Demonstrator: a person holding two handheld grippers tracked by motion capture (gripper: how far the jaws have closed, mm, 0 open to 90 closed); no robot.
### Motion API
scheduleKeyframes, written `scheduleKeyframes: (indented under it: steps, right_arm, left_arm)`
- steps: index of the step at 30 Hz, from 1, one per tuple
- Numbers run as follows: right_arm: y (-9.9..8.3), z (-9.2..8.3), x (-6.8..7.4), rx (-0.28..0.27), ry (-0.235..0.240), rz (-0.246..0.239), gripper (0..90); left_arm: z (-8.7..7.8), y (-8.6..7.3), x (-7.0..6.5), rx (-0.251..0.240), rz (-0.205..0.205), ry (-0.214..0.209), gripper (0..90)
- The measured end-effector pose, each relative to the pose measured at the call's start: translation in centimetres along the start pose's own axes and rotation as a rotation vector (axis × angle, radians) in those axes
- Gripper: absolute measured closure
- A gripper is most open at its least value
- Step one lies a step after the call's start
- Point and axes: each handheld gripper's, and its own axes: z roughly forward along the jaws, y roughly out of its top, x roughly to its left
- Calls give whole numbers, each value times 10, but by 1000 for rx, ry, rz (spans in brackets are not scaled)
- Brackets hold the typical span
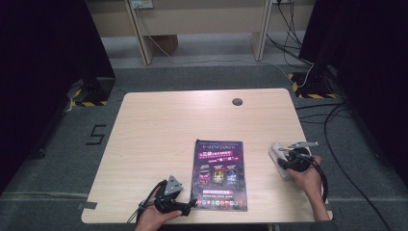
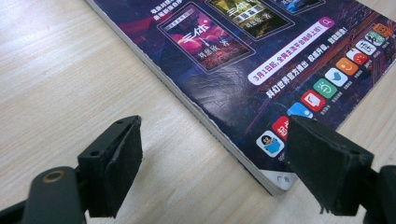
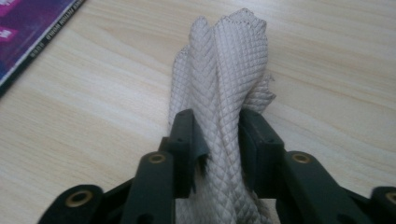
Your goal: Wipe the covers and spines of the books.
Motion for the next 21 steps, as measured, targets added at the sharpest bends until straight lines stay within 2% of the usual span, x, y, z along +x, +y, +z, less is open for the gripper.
scheduleKeyframes:
  steps: [2, 3, 6, 11, 15, 16, 17, 18, 19, 20, 21]
  right_arm:
    - [-1, 0, -1, -7, 10, 7, 737]
    - [-1, 0, -2, -14, 22, 16, 754]
    - [-2, 0, -5, -26, 37, 23, 779]
    - [2, -6, -4, -69, 27, 16, 792]
    - [8, -15, 4, -112, 47, 3, 792]
    - [13, -19, 12, -140, 64, -20, 792]
    - [13, -19, 12, -140, 64, -20, 792]
    - [18, -21, 23, -151, 83, -48, 791]
    - [20, -21, 29, -154, 95, -58, 790]
    - [20, -21, 29, -154, 95, -58, 790]
    - [24, -18, 40, -156, 120, -83, 790]
  left_arm:
    - [1, 0, -1, 3, -1, -4, 216]
    - [4, 1, -2, 8, -1, -34, 236]
    - [7, 1, -6, 13, 13, -51, 251]
    - [12, 3, -10, 17, 13, -76, 273]
    - [13, 4, -11, 15, 16, -85, 293]
    - [13, 4, -12, 16, 17, -81, 293]
    - [13, 4, -12, 16, 17, -81, 294]
    - [13, 4, -14, 16, 16, -80, 295]
    - [13, 4, -16, 17, 19, -76, 296]
    - [13, 4, -16, 17, 19, -76, 296]
    - [14, 4, -21, 21, 25, -77, 295]
